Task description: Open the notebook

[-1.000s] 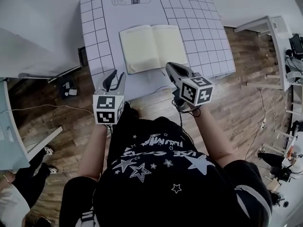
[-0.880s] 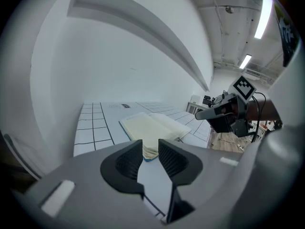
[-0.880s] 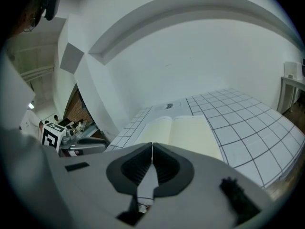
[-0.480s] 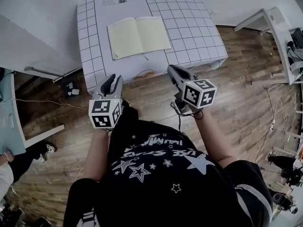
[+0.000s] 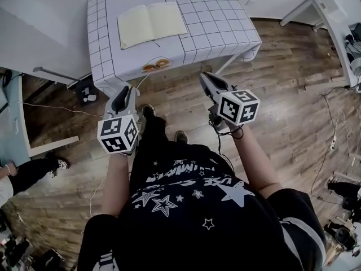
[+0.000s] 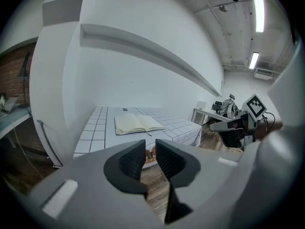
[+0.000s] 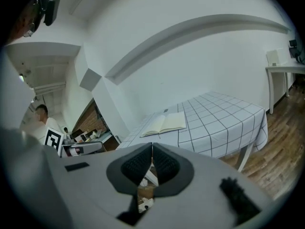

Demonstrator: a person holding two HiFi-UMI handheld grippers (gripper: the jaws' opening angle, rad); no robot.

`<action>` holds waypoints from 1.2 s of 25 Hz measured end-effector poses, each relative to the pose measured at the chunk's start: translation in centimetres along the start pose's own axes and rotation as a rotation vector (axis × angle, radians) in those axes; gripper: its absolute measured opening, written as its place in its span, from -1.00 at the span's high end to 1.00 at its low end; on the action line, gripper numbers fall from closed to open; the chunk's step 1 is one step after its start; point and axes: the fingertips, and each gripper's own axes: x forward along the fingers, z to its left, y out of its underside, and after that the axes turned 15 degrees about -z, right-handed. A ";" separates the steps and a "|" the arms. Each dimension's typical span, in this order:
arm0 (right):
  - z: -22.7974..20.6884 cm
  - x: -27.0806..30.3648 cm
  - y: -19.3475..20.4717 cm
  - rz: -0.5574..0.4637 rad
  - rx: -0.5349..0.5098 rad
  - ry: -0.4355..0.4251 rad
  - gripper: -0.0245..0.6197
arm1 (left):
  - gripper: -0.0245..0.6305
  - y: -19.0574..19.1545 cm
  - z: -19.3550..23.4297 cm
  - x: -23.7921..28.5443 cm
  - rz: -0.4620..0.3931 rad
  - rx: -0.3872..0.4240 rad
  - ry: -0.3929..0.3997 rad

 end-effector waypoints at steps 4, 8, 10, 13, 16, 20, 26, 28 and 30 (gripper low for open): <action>1.1 -0.4 1.2 -0.004 0.051 -0.028 0.87 | 0.77 -0.4 0.0 -3.1 -0.007 0.000 -0.052; 2.6 -0.2 2.4 0.000 0.088 -0.049 0.88 | 0.78 0.6 0.5 -6.1 0.029 0.020 -0.073; 3.6 -0.1 2.7 0.002 0.080 -0.066 0.88 | 0.78 1.1 1.2 -7.3 0.041 0.016 -0.082; 5.4 0.0 3.1 0.004 0.060 -0.089 0.88 | 0.78 1.5 2.2 -8.9 0.046 0.024 -0.080; 7.8 0.3 4.0 0.018 0.030 -0.108 0.88 | 0.78 1.7 3.8 -11.1 0.036 0.031 -0.081; 12.9 1.3 5.4 0.033 -0.009 -0.130 0.88 | 0.78 1.7 6.6 -14.5 0.009 0.005 -0.080; 21.8 1.5 7.7 0.043 -0.067 -0.147 0.88 | 0.80 1.6 10.5 -19.1 -0.026 -0.020 -0.017; 23.8 0.8 8.6 0.051 -0.093 -0.134 0.88 | 0.83 1.5 11.3 -20.3 -0.041 -0.018 0.013; 25.0 0.0 9.1 0.042 -0.107 -0.104 0.88 | 0.87 1.5 11.8 -21.3 -0.056 -0.019 0.046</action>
